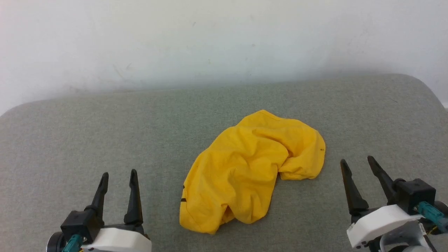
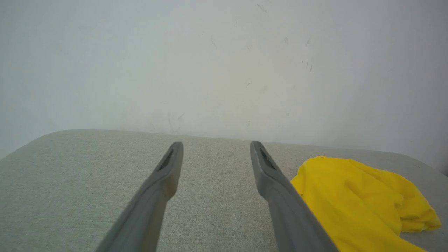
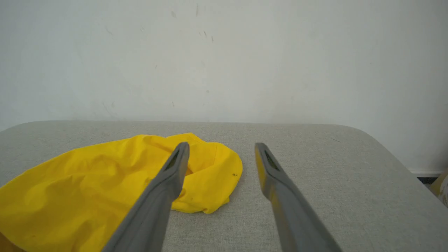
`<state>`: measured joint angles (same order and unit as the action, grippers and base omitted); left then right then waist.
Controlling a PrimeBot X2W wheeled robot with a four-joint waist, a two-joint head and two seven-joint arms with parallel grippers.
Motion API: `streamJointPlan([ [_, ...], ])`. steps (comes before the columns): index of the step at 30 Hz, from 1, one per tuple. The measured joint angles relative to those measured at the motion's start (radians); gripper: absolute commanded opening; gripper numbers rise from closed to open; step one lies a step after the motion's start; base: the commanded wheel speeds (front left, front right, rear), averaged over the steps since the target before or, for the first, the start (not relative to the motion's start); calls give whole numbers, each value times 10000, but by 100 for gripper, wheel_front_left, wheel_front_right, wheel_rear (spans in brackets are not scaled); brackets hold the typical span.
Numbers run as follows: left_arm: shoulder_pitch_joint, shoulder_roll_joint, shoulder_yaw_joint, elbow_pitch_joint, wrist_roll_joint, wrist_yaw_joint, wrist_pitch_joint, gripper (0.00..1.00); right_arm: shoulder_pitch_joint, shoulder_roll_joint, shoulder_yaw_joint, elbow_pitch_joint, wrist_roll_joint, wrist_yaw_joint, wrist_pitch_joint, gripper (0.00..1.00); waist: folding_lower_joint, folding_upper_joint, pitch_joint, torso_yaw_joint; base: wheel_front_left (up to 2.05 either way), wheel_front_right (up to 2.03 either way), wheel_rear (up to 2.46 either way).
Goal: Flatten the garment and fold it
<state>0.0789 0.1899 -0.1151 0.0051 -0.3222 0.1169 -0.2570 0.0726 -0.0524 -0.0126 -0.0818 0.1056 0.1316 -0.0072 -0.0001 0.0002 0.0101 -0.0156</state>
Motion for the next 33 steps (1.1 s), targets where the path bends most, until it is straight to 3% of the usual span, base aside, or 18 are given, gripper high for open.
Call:
streamJointPlan([
  [4, 58, 31, -33, -104, 44, 15, 4, 100, -283, -121, -75, 838, 284, 0, 729, 100, -1, 0, 82, 124, 0, 0, 0],
  [10, -87, -44, -221, -130, 63, 23, 12, 100, -1620, -1007, 516, 2999, 1218, -2, 2897, 100, 1, 0, 404, 417, 0, 0, 0],
  [15, -526, -303, -376, 10, -35, -36, 10, 100, -3093, -1684, 892, 4345, 1900, 0, 3147, 100, 2, 0, 713, 811, 0, 0, 0],
  [22, -802, -470, -435, 278, -35, -119, 6, 100, -4366, -1877, 1927, 6602, 3060, -2, 3875, 100, 2, 0, 1188, 1271, 0, 0, 0],
  [23, -828, -491, -428, 301, -35, -121, 2, 100, -4452, -1875, 2052, 6807, 3348, -10, 4123, 95, 2, -1, 1235, 1321, 0, 0, 0],
  [24, -846, -518, -420, 326, -35, -121, 2, 100, -4617, -1960, 2169, 6941, 3609, -13, 4389, 78, 0, -1, 1276, 1362, 0, 0, 0],
  [25, -853, -548, -414, 357, -35, -127, 2, 100, -4765, -2033, 2242, 7055, 3864, -15, 4665, 42, 0, -1, 1313, 1393, 0, 0, 0],
  [27, -853, -571, -372, 424, -35, -182, 0, 100, -4963, -2153, 2433, 7122, 4401, -17, 5078, 9, 2, -1, 1350, 1400, 0, 0, 0],
  [28, -853, -587, -337, 443, -35, -188, 0, 100, -4998, -2224, 2546, 7079, 4543, -15, 5079, 0, 2, -1, 1348, 1381, 0, 0, 0],
  [33, -852, -658, -224, 476, -35, -201, 0, 100, -4905, -2884, 2171, 6761, 4211, 12, 3578, 0, 2, -1, 1191, 1204, 0, 0, 0],
])
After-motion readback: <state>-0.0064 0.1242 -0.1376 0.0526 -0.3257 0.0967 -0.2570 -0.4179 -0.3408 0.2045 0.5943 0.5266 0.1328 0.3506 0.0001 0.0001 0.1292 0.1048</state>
